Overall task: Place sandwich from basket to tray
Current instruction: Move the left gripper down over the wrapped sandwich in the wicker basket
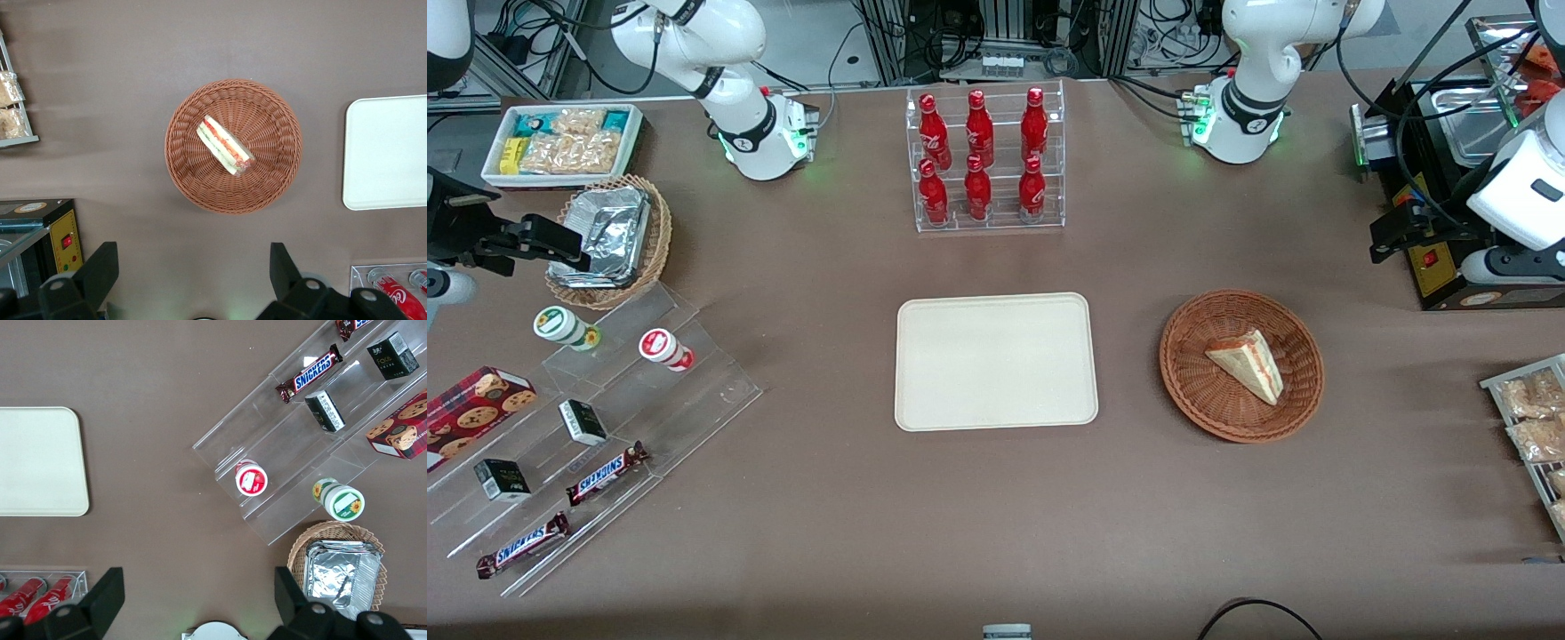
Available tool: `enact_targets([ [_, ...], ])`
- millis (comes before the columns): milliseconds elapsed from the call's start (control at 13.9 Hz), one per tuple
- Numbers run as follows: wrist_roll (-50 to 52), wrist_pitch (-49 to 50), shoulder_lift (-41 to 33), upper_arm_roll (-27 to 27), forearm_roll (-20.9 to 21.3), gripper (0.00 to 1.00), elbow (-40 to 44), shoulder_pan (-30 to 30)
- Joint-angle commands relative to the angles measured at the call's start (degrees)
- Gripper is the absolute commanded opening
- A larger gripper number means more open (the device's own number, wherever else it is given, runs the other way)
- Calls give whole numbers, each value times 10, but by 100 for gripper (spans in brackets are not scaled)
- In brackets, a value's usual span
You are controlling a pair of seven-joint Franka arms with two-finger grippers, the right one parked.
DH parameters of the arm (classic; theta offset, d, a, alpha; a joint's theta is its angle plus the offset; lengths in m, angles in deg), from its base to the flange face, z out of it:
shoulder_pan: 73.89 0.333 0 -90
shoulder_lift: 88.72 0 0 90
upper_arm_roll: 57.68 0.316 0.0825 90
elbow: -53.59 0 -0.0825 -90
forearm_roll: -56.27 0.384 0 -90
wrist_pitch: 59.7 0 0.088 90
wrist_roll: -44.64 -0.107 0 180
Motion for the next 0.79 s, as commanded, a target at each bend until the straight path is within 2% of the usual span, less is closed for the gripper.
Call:
enact_targets([
  [0, -13, 12, 2, 4, 5, 100, 8, -5],
  [432, 23, -2, 41, -3, 8, 100, -4, -4],
  [649, 38, -75, 42, -8, 8, 100, -72, -5],
  [721, 77, -109, 43, -8, 8, 100, -95, -6],
])
